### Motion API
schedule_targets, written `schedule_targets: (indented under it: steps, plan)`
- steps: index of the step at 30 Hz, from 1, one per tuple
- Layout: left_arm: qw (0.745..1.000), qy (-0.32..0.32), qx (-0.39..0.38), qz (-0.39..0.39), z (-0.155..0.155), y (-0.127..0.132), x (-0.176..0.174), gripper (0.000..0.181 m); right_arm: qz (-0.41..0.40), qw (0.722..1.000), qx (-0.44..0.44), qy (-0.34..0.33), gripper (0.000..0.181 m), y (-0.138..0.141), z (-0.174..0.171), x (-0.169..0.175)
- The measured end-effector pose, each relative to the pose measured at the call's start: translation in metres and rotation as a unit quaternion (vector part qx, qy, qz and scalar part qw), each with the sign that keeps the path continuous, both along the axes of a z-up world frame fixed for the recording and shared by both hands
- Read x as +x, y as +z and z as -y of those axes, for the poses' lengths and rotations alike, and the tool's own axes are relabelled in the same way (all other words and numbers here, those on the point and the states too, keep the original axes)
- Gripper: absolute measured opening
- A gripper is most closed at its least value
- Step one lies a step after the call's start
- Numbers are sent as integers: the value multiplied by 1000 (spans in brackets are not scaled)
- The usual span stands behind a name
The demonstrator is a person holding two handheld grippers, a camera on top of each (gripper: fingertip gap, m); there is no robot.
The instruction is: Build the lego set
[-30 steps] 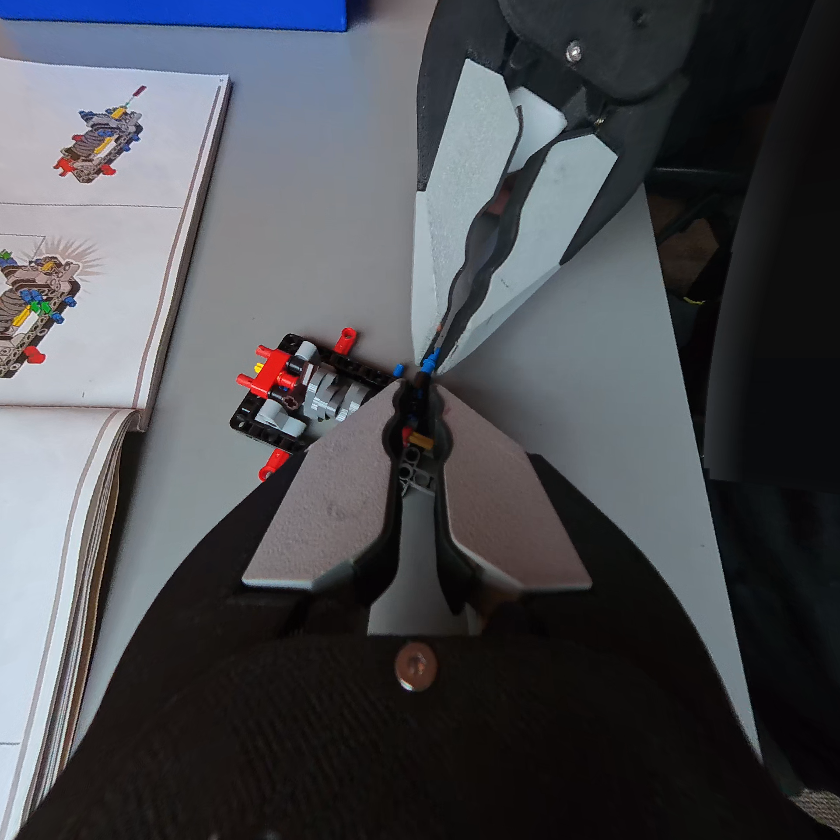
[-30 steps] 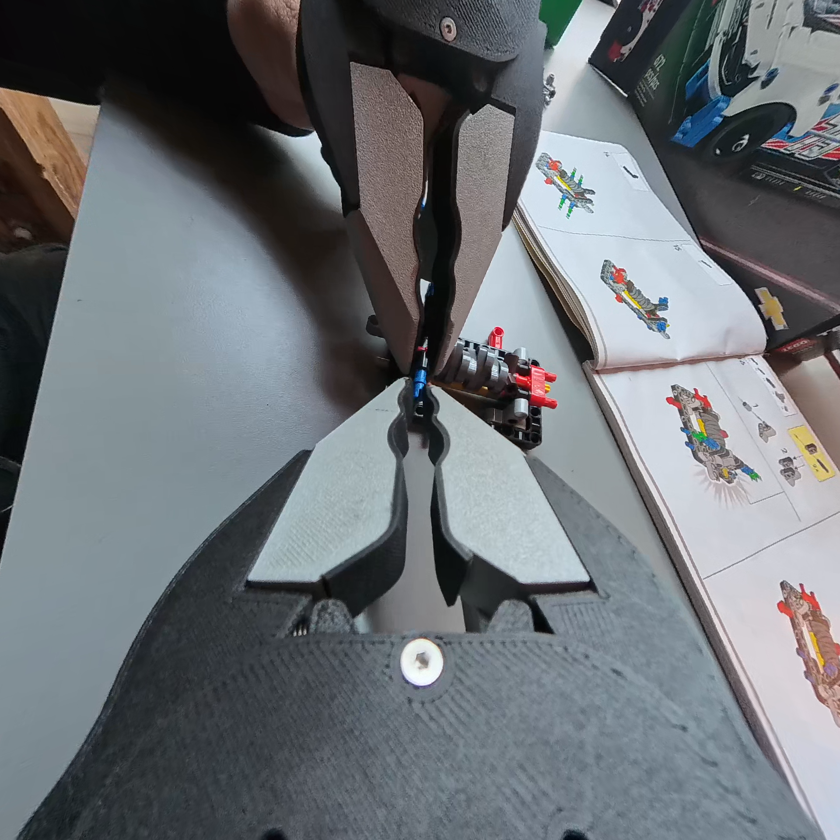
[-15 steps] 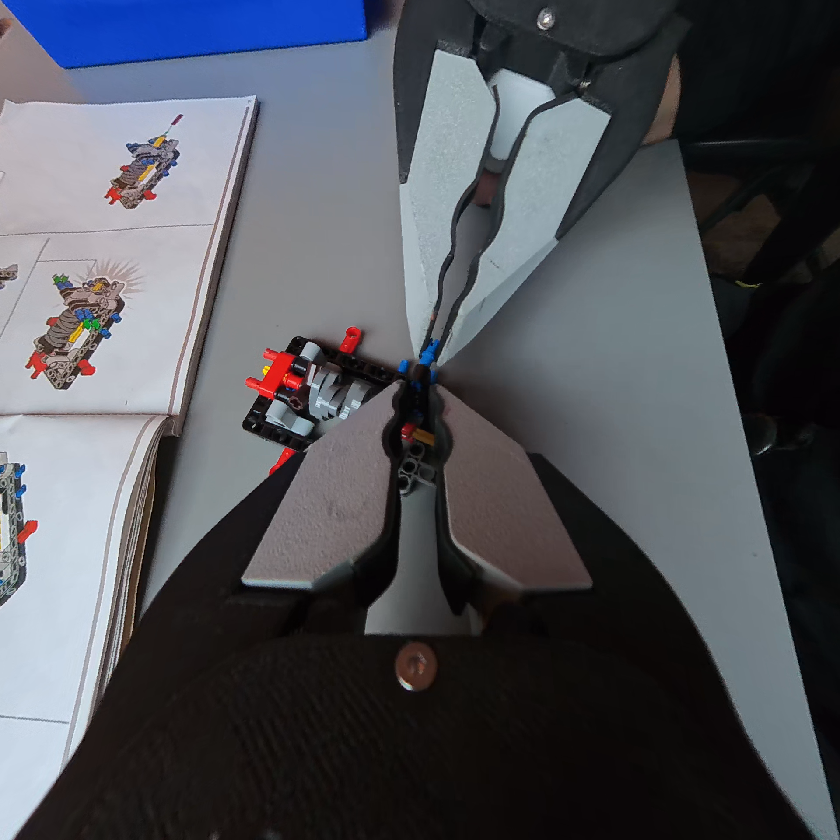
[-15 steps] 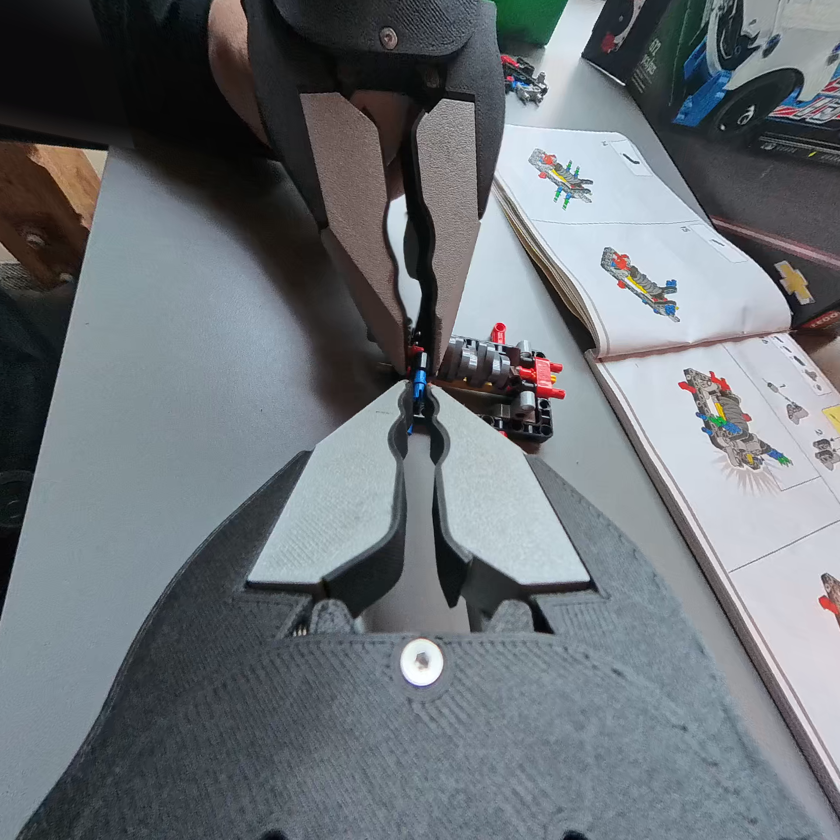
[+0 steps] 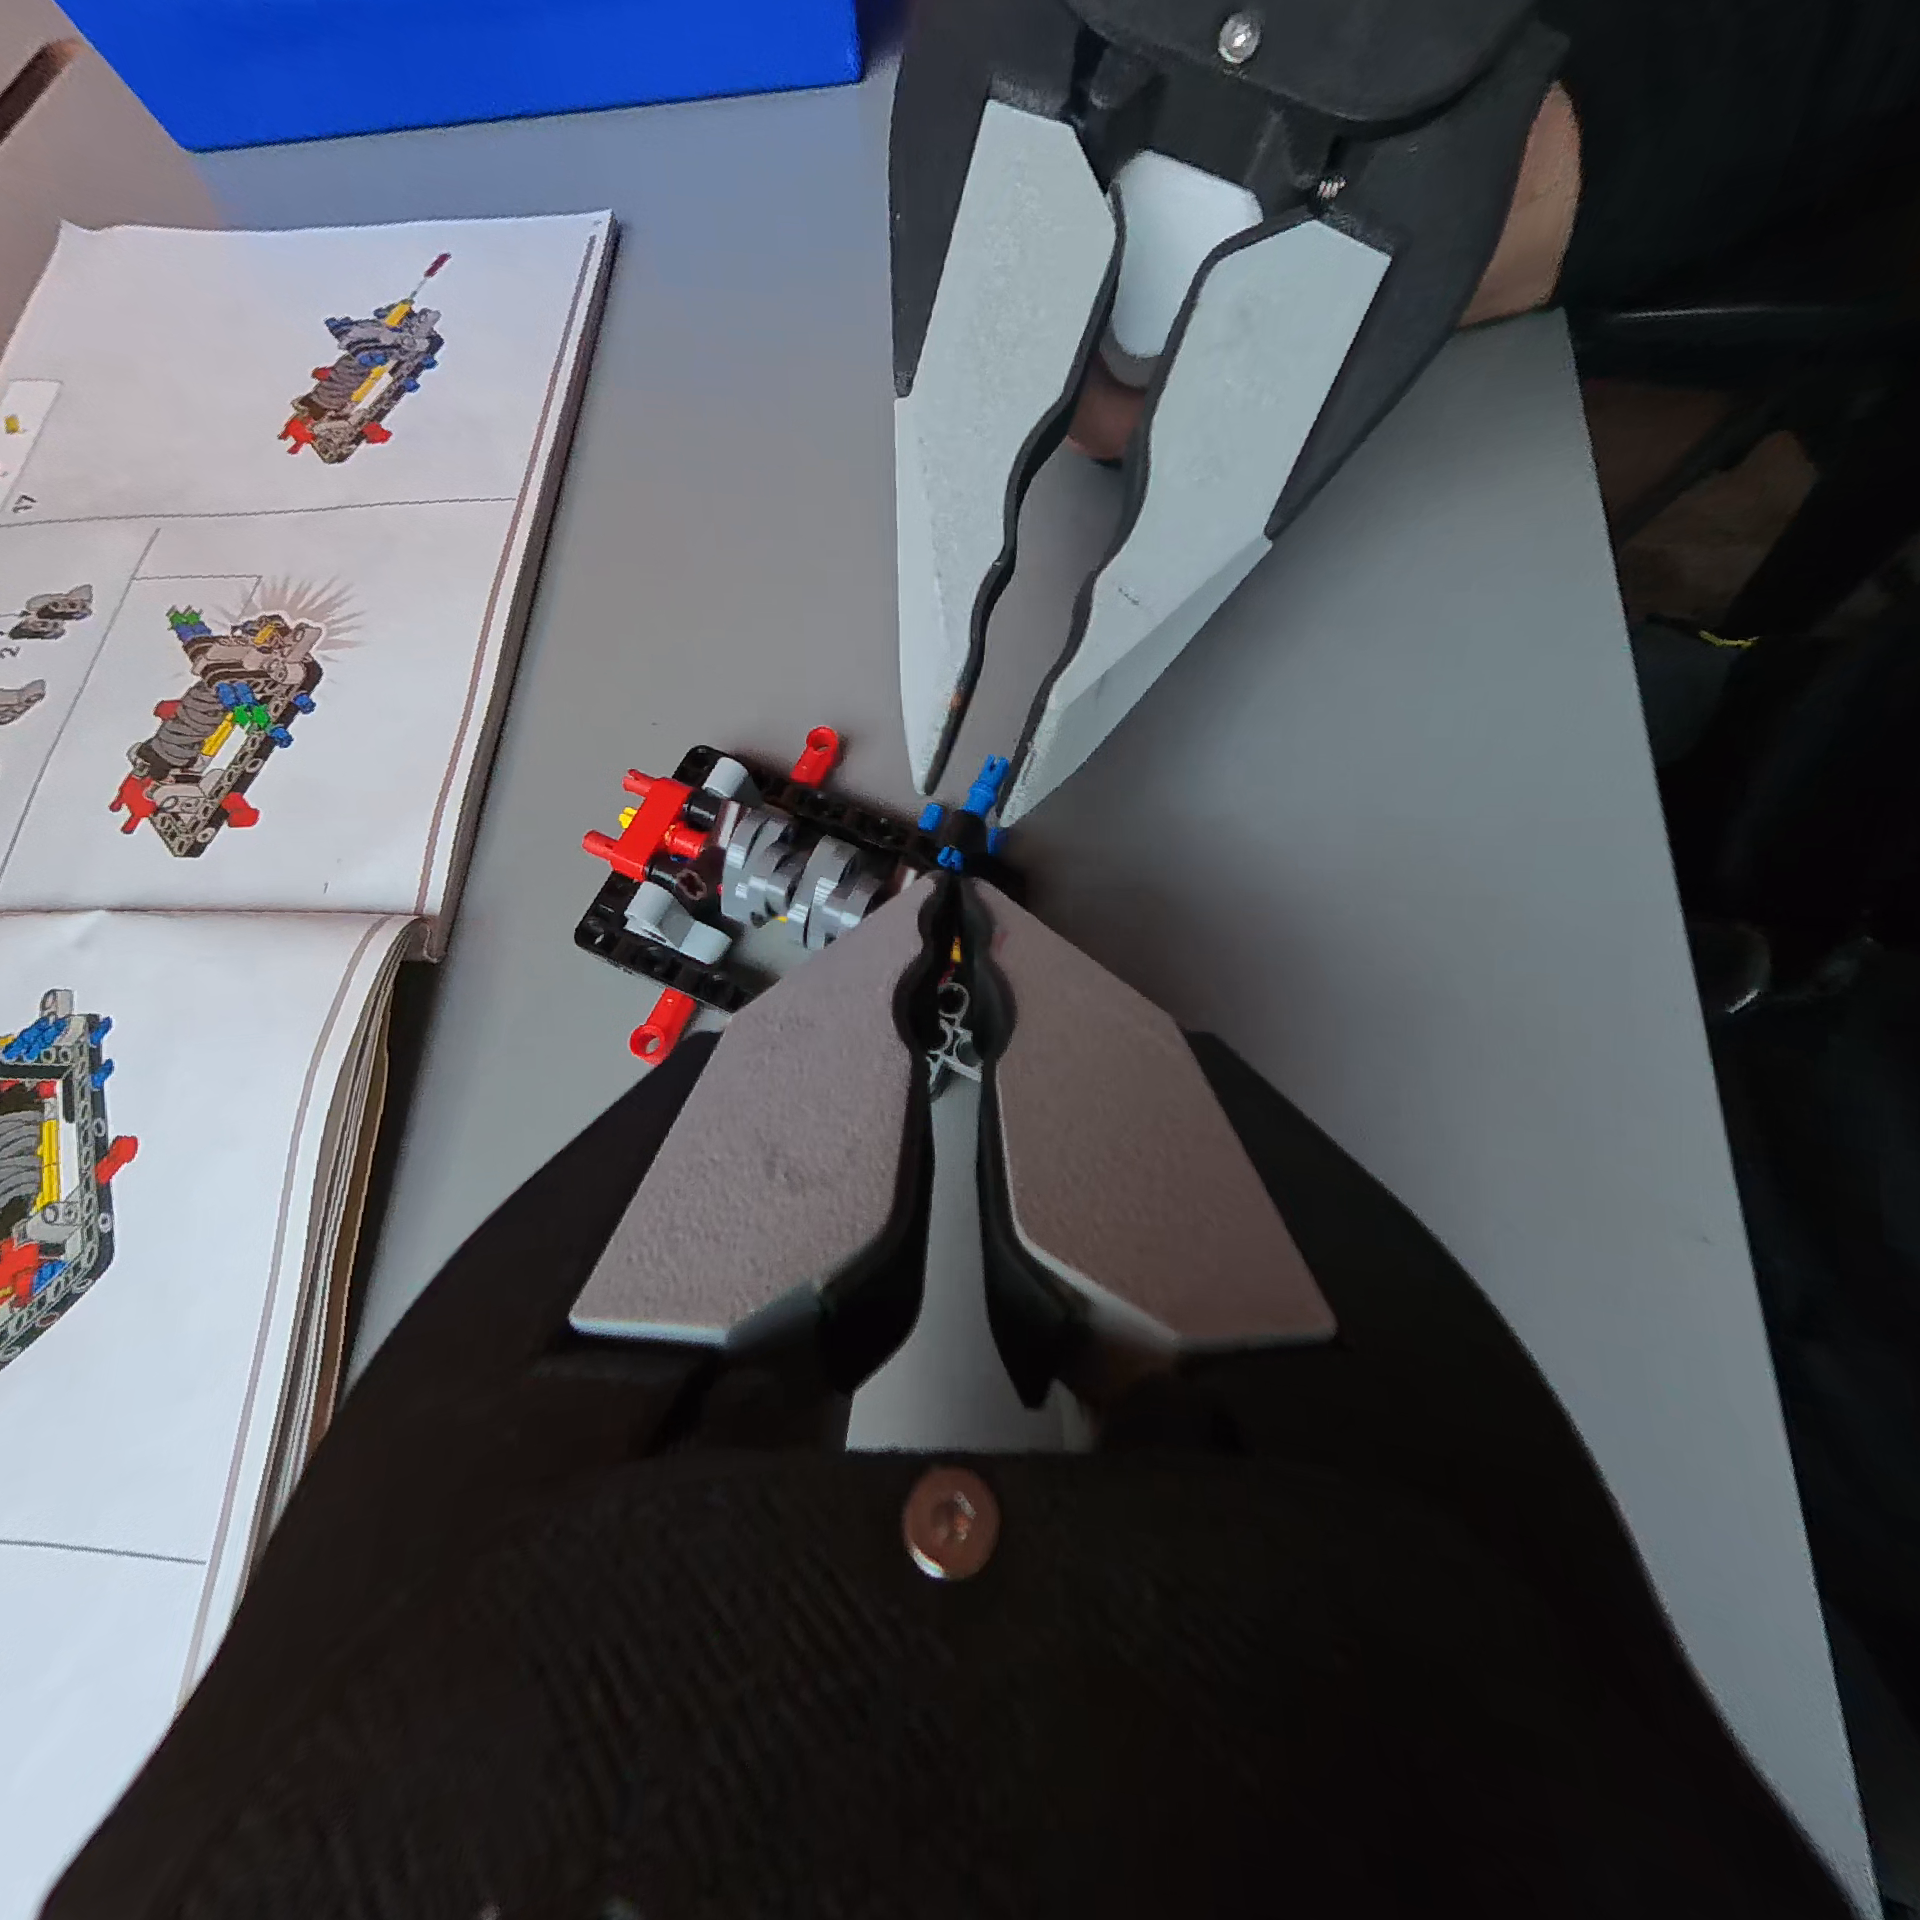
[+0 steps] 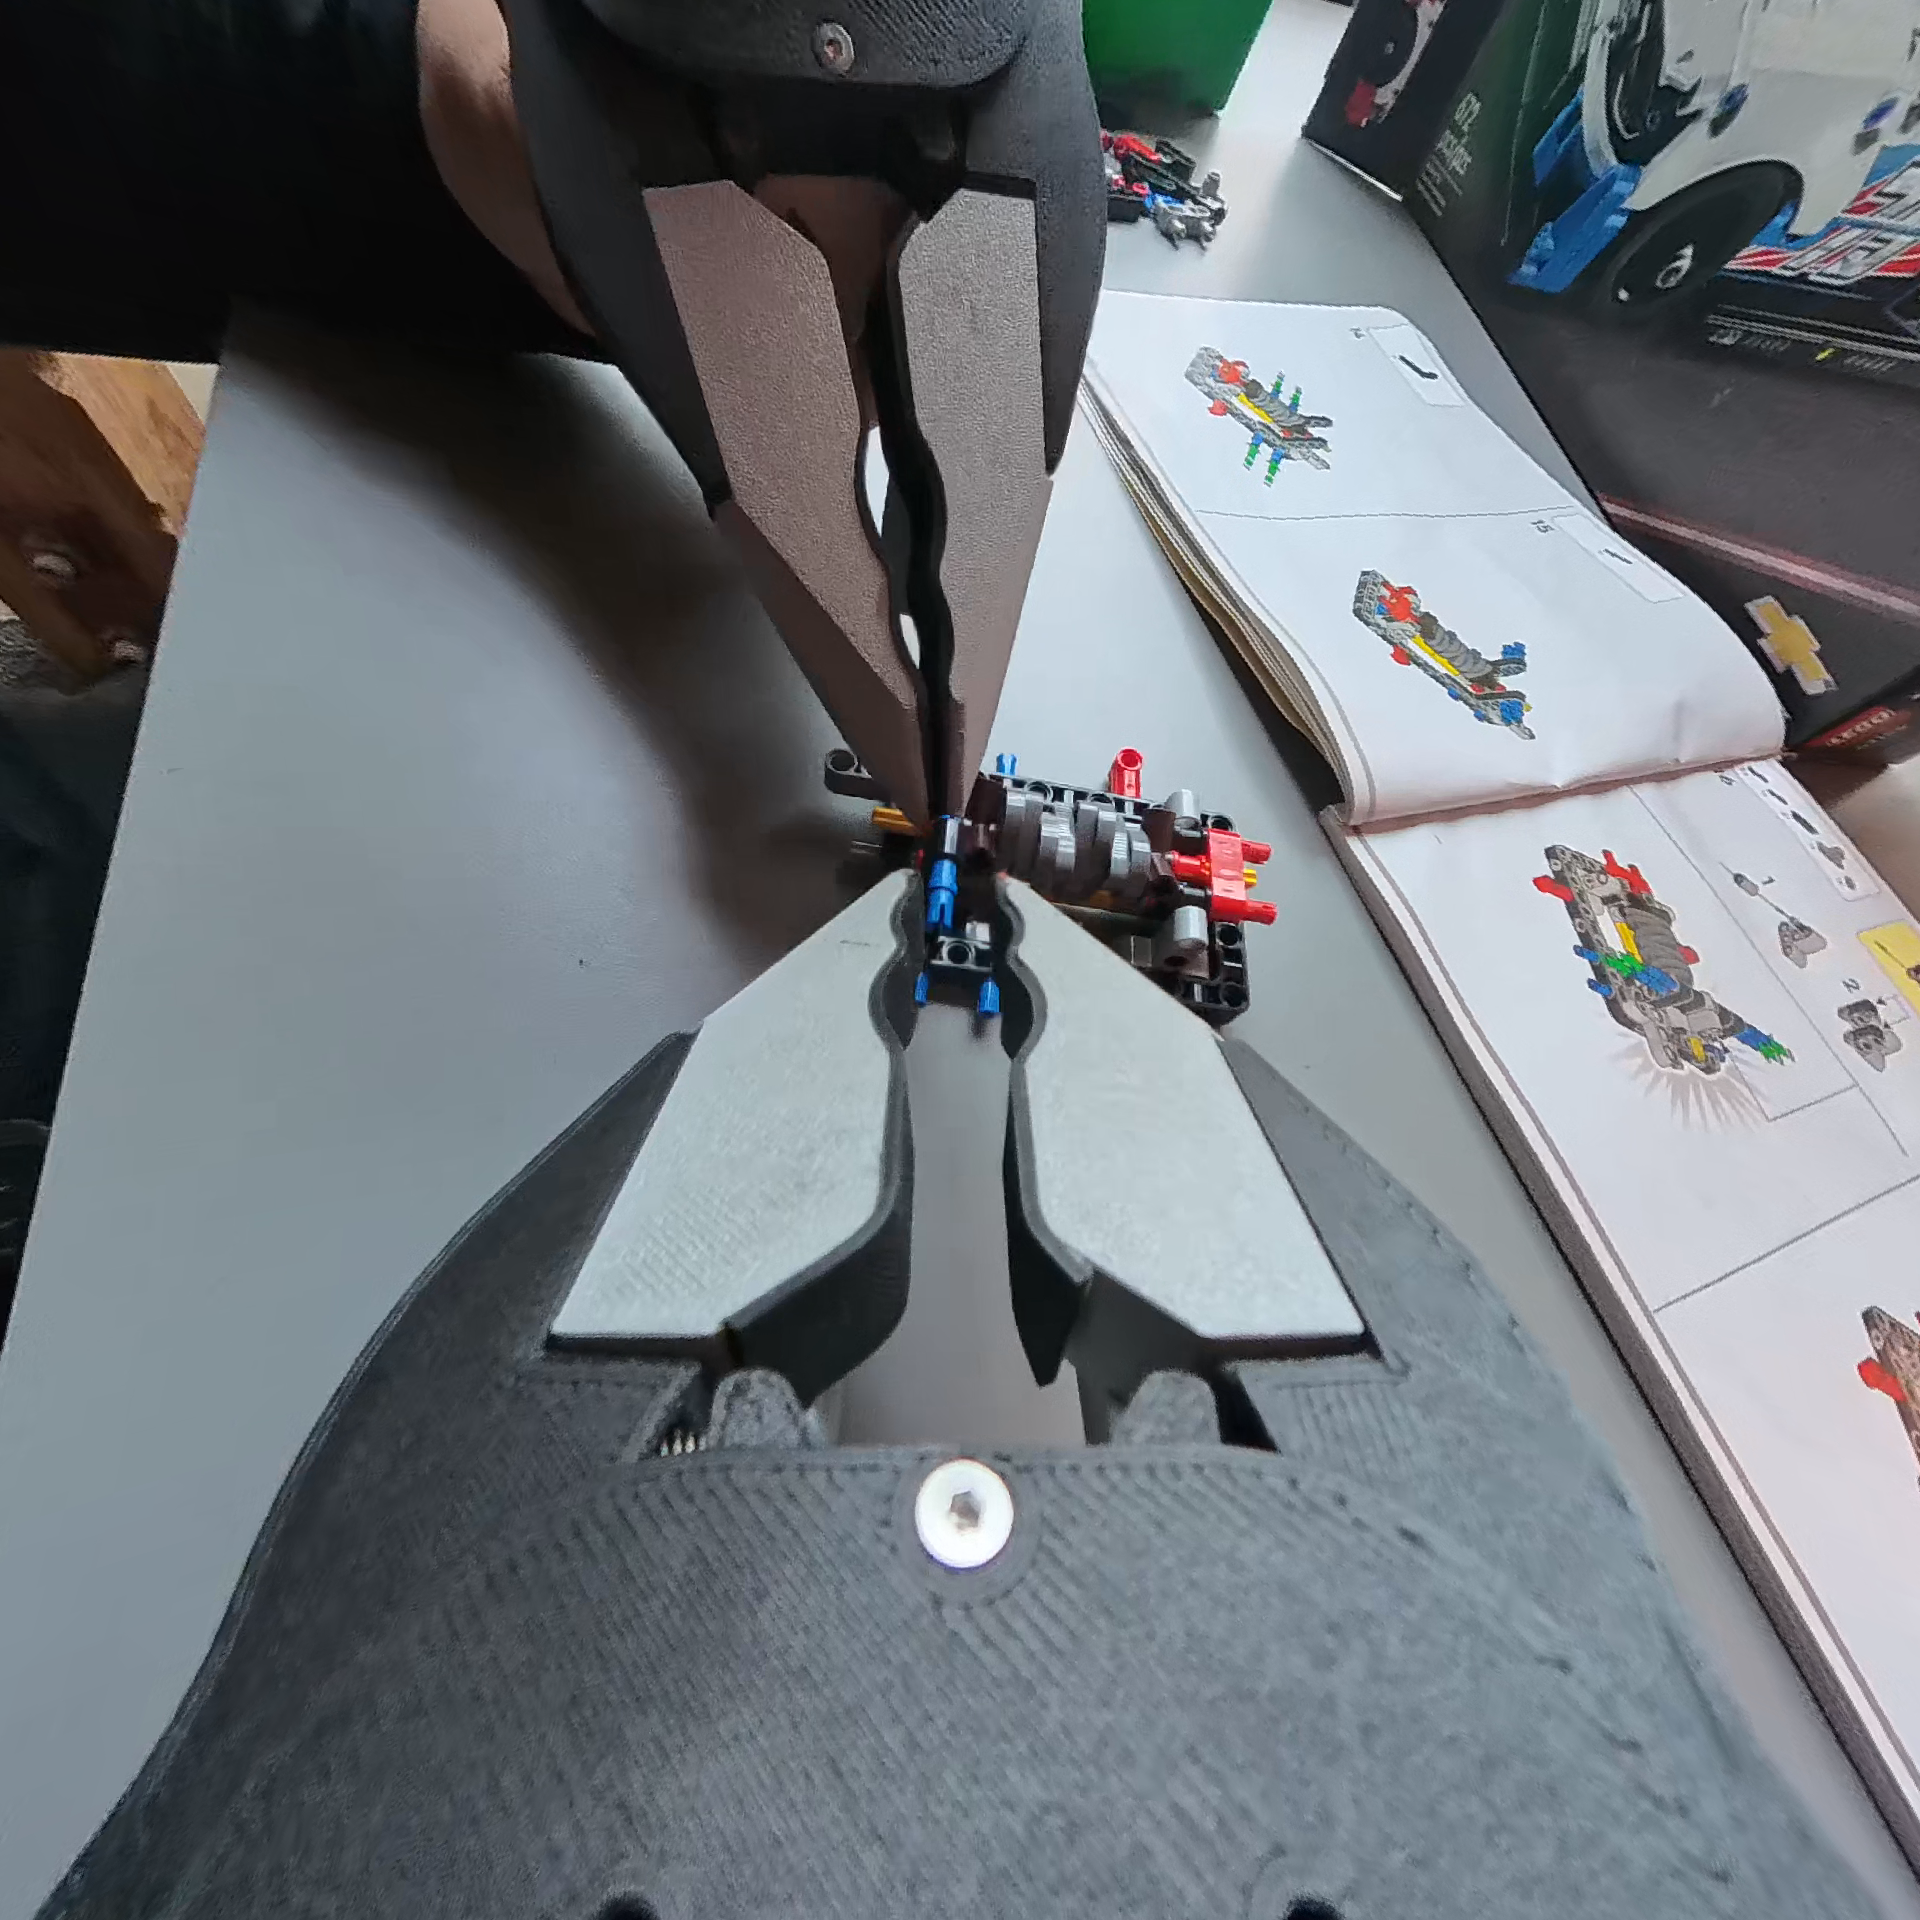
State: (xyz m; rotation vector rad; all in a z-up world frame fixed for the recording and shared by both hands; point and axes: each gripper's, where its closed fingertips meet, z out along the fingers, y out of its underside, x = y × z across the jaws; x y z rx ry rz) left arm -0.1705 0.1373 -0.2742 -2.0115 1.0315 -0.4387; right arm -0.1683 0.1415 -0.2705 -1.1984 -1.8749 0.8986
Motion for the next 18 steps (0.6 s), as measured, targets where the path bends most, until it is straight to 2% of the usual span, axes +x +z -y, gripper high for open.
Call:
schedule_targets:
  steps: [3,8,12,18]
  plan:
    - [1000,-4,2,5,0,1,1,0,4,1000,-12,5,11,-1,1,0]
    - [1000,-9,-2,17,0,3,1,0,0,1000,-10,10,3,1,6,-7]
    - [1000,-7,-5,16,0,2,0,0,5,1000,-21,6,3,0,4,-9]
    - [1000,-7,13,-26,-2,2,-1,0,9,1000,-11,8,3,0,3,-10]
